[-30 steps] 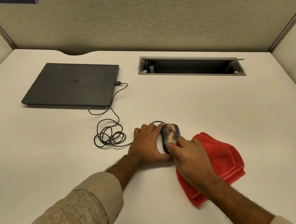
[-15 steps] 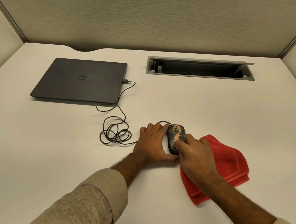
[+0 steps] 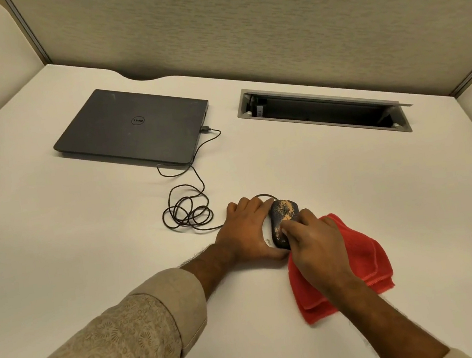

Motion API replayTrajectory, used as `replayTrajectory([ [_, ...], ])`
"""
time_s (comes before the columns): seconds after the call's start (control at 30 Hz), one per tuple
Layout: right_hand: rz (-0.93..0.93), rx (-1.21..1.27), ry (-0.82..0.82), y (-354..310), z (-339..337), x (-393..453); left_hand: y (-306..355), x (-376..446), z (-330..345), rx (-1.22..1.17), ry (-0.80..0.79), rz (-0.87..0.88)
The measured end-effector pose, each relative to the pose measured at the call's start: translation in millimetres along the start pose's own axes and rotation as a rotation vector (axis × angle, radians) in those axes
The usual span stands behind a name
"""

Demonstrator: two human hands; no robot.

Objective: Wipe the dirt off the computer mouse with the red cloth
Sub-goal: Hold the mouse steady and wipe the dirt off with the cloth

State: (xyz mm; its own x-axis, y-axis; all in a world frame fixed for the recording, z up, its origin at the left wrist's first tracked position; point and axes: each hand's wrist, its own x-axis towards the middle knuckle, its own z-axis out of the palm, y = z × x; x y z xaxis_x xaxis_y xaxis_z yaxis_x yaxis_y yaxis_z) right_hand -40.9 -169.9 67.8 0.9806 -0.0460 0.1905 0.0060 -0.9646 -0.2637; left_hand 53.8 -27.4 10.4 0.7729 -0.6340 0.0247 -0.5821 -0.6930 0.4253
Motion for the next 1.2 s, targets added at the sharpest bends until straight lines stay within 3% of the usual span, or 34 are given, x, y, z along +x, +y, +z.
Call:
replayTrajectory([
  [0.13,-0.020,-0.020,-0.051,-2,4,0,0,0,-1,0.006,-0.009,0.000],
  [0.3,0.047,0.055,0.046,4,3,5,0,1,-1,0.012,-0.005,-0.002],
  [0.57,0.043,0.081,0.041,3,5,9,0,0,0,0.010,0.008,0.002],
  [0.7,0.020,0.057,-0.040,0,8,11,-1,0,1,0.001,0.008,0.006],
  [0.83,0.023,0.084,0.023,2,6,13,-1,1,2,-0.005,0.004,0.004],
  [1.2,0.012,0.032,-0.064,-3,7,17,-4,1,4,-0.009,0.010,0.015],
])
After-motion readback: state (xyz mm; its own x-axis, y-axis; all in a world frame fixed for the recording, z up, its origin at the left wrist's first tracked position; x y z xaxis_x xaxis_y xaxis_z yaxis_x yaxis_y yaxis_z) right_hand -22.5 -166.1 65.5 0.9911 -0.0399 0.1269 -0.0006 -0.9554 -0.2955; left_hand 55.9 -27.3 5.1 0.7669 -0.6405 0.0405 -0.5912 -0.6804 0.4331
